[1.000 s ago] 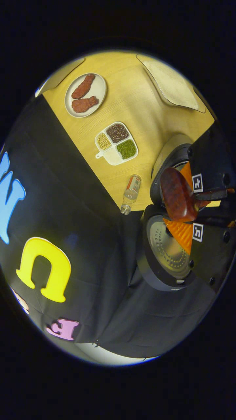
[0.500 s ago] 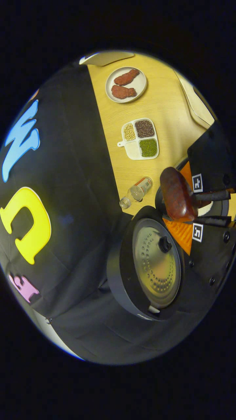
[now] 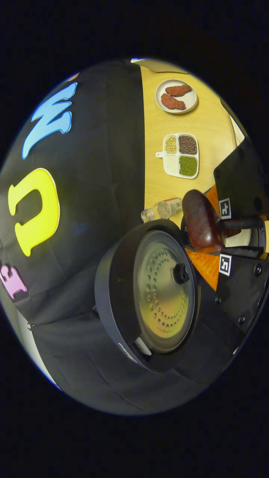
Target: Close the left gripper, press the button to open the rice cooker; take a wooden spoon from the chopstick holder with the right hand, scoop a spoonful of rice and pour it into the rice cooker, then put the wooden spoon back into the chopstick holder.
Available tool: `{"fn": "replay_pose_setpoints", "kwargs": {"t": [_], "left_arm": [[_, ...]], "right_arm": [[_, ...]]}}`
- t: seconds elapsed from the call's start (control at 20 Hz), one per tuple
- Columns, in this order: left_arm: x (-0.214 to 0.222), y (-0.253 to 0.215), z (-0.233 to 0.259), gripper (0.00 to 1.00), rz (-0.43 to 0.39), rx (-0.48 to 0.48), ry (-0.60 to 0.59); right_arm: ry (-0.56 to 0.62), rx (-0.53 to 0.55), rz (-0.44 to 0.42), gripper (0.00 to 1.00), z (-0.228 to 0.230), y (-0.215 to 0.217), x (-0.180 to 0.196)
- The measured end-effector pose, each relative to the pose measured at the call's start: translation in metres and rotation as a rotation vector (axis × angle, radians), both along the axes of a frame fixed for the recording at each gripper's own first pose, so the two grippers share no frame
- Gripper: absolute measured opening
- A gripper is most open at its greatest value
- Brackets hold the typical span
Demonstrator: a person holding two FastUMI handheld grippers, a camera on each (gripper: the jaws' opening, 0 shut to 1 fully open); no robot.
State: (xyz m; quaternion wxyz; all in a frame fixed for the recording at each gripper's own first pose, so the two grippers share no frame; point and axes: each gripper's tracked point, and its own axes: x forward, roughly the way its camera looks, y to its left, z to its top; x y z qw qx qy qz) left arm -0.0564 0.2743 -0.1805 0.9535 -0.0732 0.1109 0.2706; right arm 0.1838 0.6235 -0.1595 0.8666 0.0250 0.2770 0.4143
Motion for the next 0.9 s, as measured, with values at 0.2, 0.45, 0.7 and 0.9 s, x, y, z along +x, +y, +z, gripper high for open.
{"fn": "replay_pose_setpoints", "kwargs": {"t": [0.2,0.45,0.7,0.9], "left_arm": [[-0.011,0.009,-0.003,0.94,0.032,-0.007,0.006],[-0.019,0.027,-0.001,0.94,0.07,0.001,0.012],[-0.026,0.034,-0.001,0.93,0.09,0.016,0.006],[-0.029,0.035,-0.003,0.94,0.087,0.029,0.018]], "right_arm": [[-0.091,0.005,0.006,0.2,0.012,0.006,-0.001],[-0.155,0.009,0.022,0.16,0.022,0.011,-0.006],[-0.229,-0.037,0.074,0.2,0.021,0.015,-0.015],[-0.302,-0.079,0.117,0.2,0.024,0.015,-0.021]]}}
